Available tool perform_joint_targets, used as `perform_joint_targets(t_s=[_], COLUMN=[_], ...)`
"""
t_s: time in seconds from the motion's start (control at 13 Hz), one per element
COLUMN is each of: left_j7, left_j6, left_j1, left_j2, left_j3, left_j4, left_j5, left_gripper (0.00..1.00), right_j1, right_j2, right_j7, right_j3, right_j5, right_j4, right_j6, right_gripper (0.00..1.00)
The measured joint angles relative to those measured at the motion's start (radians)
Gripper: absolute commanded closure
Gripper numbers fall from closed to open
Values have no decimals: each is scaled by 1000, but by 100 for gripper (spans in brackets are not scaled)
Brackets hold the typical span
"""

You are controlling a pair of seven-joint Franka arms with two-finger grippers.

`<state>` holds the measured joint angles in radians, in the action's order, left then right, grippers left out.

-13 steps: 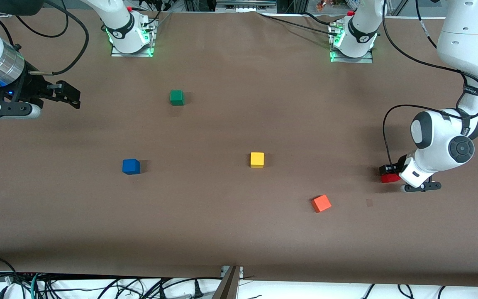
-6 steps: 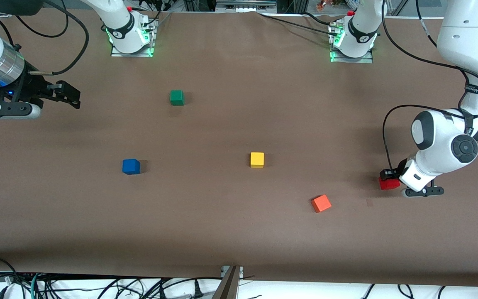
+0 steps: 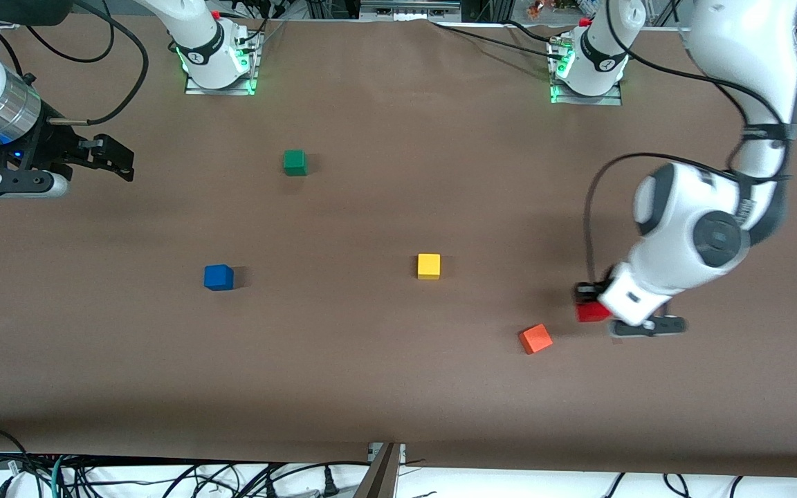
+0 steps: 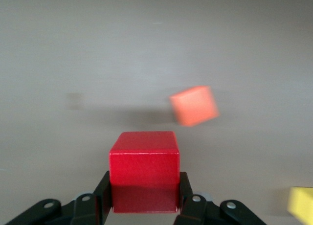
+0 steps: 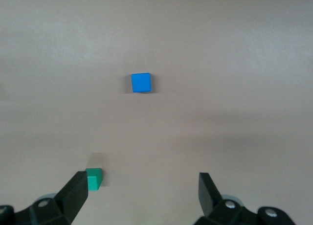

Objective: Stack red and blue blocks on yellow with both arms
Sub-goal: 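Carry the red cube with the left gripper onto the yellow cube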

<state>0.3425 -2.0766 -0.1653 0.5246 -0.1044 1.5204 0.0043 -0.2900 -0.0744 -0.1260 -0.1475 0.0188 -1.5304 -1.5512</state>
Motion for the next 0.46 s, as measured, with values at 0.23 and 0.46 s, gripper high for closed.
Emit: perform_joint_targets(t_s=[0.23,0.46], left_j7=[226,283], left_j6=[5,2], left_j1=[-189,-300], left_j2=[25,75], left_j3=[1,2], left_j4=[-38,-55], left_j5=[0,0], left_gripper=[100,100], right_j1=[0,0], right_j2=[0,0], right_j7=[0,0], right_j3=[0,0], right_j5=[0,0], right_j4=[0,0], right_j6=[0,0], right_gripper=[0,0])
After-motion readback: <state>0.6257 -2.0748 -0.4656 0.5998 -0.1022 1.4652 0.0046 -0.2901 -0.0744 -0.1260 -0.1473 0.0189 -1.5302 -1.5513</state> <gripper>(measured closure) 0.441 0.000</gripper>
